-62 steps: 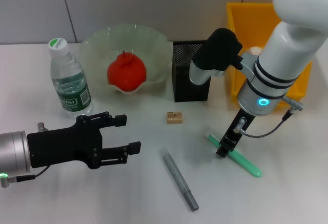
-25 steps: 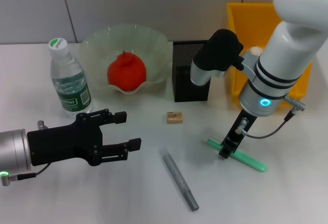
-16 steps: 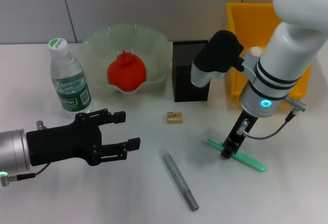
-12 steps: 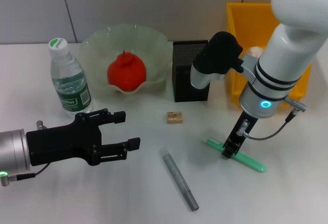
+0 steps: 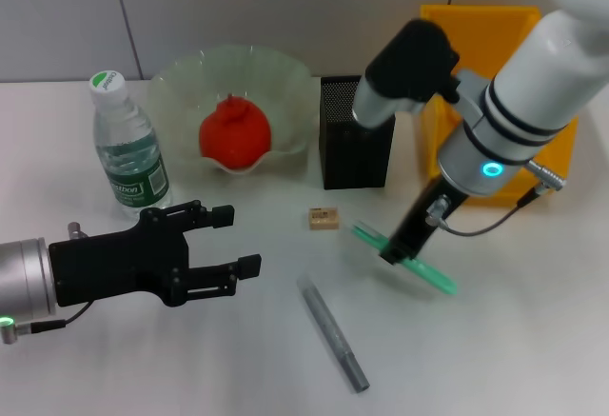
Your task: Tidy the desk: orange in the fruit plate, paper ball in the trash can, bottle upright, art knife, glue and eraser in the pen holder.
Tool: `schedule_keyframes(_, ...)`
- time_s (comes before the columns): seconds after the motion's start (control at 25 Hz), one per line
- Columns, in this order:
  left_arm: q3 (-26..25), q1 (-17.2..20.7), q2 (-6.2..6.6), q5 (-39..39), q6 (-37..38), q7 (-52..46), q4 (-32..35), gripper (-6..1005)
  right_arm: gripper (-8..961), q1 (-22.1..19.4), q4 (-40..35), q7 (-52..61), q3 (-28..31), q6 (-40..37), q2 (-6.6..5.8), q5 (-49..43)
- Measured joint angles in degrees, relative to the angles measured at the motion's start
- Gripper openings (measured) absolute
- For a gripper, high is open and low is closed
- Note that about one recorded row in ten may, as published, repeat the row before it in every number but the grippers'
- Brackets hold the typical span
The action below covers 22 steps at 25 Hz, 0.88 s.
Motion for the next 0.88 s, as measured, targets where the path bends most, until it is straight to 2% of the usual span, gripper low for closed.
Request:
schedule_keyframes(0.04,0.0,-0.01,0.01,0.0,0.01,0.0,0.0,796,180,0.0,0.0,0.0,0.0,0.0,0.0,0.0)
schedule_keyframes(0.2,0.0,-0.05,0.05,-0.03,0.06,0.13,0.0,796,181,-6.96,-10.61,-5.46,3.74,-0.67,-0.13,7.55)
schedule_keyframes(0.28,0.0,-0.04,0.06,-0.06,0.06,0.25,0.0,796,181,-11.5,-14.52,-12.47,9.24,-0.49,-0.15,17.33)
schedule_keyframes(0.32,0.0,-0.04,0.06,-0.06,0.06,0.25,0.0,796,181,-11.5,-14.52,-12.47,9.24,-0.49,-0.15,17.33)
schedule_keyframes(0.4,0.0,-0.02,0.07,-0.1,0.07,0.35,0.0,796,181,-14.85,-14.68,-21.08,15.32,-0.49,-0.17,27.65)
schedule_keyframes(0.44,0.0,-0.02,0.08,-0.11,0.06,0.37,0.0,796,181,-14.85,-14.68,-21.08,15.32,-0.49,-0.17,27.65)
schedule_keyframes(0.56,0.0,-0.01,0.07,-0.13,0.06,0.38,0.0,796,181,-17.09,-12.37,-28.2,19.87,0.31,-0.2,36.4)
schedule_keyframes(0.68,0.04,0.09,-0.06,-0.17,0.06,0.53,0.0,796,181,-17.98,-6.95,-36.15,23.93,2.25,-0.21,44.48)
schedule_keyframes(0.72,0.1,0.13,-0.08,-0.17,0.06,0.6,0.0,796,181,-17.69,-2.57,-40.47,26.18,4.79,-0.26,48.09)
schedule_keyframes(0.76,0.1,0.13,-0.08,-0.17,0.06,0.6,0.0,796,181,-17.69,-2.57,-40.47,26.18,4.79,-0.26,48.09)
schedule_keyframes(0.88,0.18,0.38,-0.11,-0.18,0.08,0.68,0.0,796,180,-16.17,5.59,-49.52,28.09,11.56,-0.31,54.02)
